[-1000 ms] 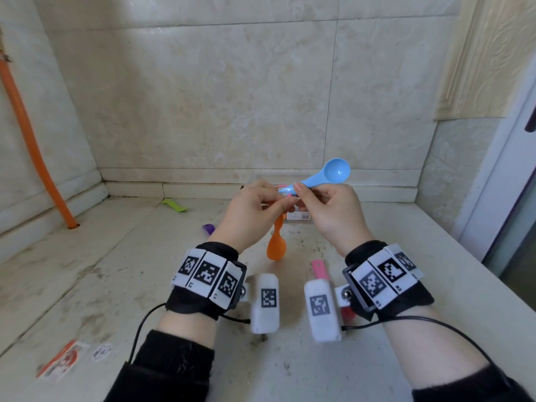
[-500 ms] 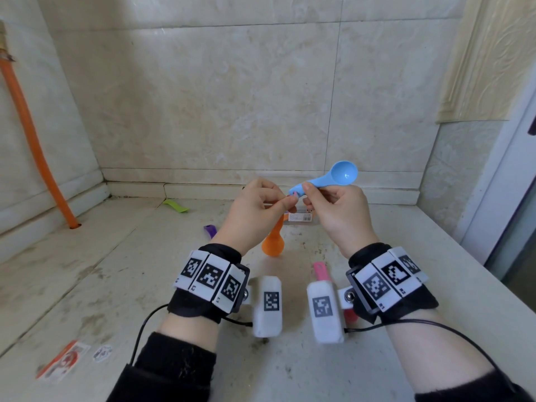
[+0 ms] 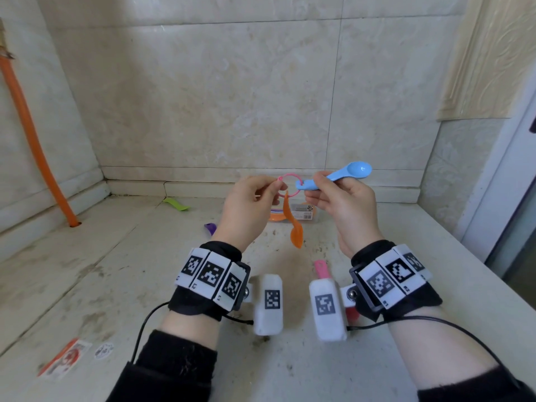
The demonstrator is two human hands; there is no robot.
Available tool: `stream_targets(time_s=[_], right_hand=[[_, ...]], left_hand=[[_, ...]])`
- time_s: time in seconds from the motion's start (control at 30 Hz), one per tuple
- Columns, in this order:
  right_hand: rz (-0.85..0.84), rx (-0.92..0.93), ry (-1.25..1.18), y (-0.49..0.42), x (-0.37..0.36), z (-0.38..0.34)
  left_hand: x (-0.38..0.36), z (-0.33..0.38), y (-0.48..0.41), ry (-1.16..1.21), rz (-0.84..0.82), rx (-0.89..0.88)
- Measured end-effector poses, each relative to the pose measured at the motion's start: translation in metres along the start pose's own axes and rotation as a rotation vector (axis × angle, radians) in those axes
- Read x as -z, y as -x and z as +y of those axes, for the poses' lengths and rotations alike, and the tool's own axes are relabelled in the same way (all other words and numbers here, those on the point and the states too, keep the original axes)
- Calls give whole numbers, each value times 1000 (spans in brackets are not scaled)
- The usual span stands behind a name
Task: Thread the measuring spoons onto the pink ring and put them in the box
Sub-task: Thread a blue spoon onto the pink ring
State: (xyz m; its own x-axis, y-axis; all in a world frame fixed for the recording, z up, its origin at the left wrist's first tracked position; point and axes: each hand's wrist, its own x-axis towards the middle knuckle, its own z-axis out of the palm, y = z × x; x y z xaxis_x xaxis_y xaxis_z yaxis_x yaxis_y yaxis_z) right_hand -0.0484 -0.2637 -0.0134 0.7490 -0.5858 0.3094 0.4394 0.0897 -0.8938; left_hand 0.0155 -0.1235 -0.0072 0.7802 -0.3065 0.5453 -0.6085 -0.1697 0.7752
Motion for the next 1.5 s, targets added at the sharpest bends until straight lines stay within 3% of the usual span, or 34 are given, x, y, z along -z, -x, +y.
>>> stream_targets(time_s=[0.27, 0.47, 0.63, 0.87, 1.27, 1.5], right_hand=[[-124, -368, -158, 3, -4, 1], [-242, -548, -13, 7, -3, -1], [-199, -489, 93, 8, -4, -3], [-36, -219, -2, 3, 0, -8], [-178, -169, 56, 1, 0, -6], [-291, -265, 131, 2, 6, -8]], left_hand=[[1, 3, 2, 189, 101, 38], [1, 4, 2, 219, 124, 13], [1, 2, 1, 207, 131, 2], [1, 3, 2, 276, 72, 44], [-2, -3, 0, 342, -36, 76], [9, -3, -4, 457, 145, 143]])
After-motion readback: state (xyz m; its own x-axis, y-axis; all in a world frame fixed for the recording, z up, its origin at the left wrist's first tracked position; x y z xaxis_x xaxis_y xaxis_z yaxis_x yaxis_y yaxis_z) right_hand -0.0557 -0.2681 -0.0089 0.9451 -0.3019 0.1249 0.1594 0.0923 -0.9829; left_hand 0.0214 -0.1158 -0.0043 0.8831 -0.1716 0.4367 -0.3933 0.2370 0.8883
